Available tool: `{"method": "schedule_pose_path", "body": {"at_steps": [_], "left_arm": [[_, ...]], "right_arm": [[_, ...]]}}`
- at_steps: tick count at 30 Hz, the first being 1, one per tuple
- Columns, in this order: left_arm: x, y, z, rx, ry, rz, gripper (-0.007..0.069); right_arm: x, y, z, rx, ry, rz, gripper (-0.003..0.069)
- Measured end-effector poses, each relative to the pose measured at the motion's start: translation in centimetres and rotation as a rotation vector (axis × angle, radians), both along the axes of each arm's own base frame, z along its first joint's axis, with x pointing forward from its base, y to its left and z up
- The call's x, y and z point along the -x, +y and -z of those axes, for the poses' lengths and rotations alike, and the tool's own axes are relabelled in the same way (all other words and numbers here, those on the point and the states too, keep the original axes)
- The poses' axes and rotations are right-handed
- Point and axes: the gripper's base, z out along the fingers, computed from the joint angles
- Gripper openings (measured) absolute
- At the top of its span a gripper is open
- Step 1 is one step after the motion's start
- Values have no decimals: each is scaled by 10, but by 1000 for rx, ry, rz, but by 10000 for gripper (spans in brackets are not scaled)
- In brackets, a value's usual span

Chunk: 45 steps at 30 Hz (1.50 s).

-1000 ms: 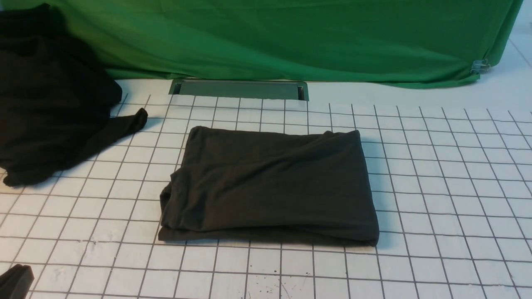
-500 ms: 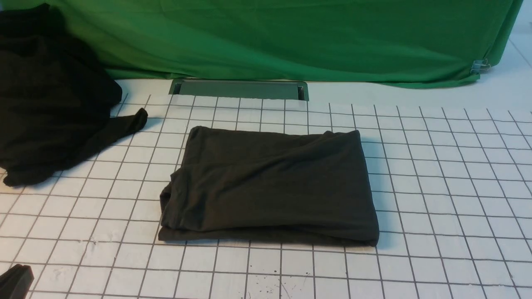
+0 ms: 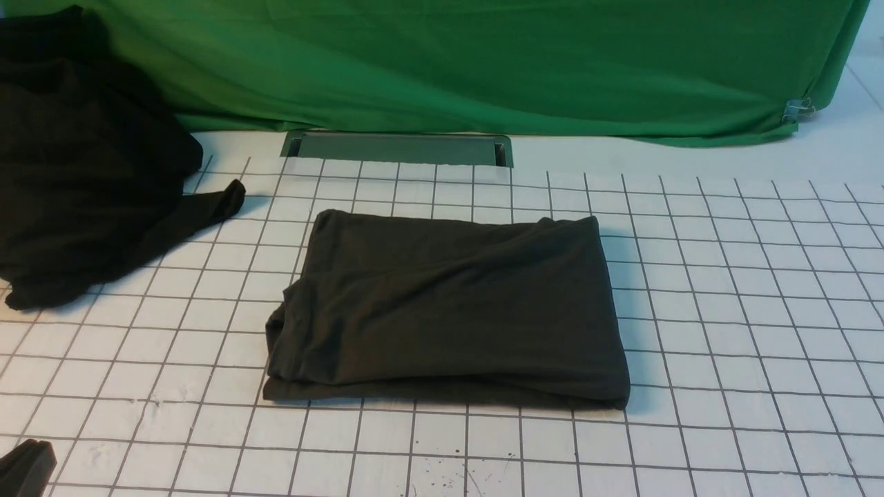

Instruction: Fold a long-sleeved shirt over a white checkered tablecloth.

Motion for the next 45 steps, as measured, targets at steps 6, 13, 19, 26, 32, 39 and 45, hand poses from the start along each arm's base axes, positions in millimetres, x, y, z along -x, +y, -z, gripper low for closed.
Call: {"method": "schedule_pose_path", "body": {"at_steps": [6,13,19,26,32,39,45], "left_arm": [[0,0,0,0,-2,-1,1],[0,0,0,0,-3,-1,1],[0,0,0,0,-3,-1,1],[0,0,0,0,-3,-1,1],[0,0,0,0,-3,-1,1],[0,0,0,0,-4,-1,1],[0,0,0,0,-4,-1,1]], "right_arm": [[-3,-8,30,17,226,165,239],[-3,-22,33,-50,270,410,241],[-3,-24,33,-73,275,441,241],[-3,-22,33,-95,281,411,241],[-3,-22,33,-97,282,411,241],[-3,-22,33,-98,282,411,241],[-3,-22,33,-98,282,411,242]]}}
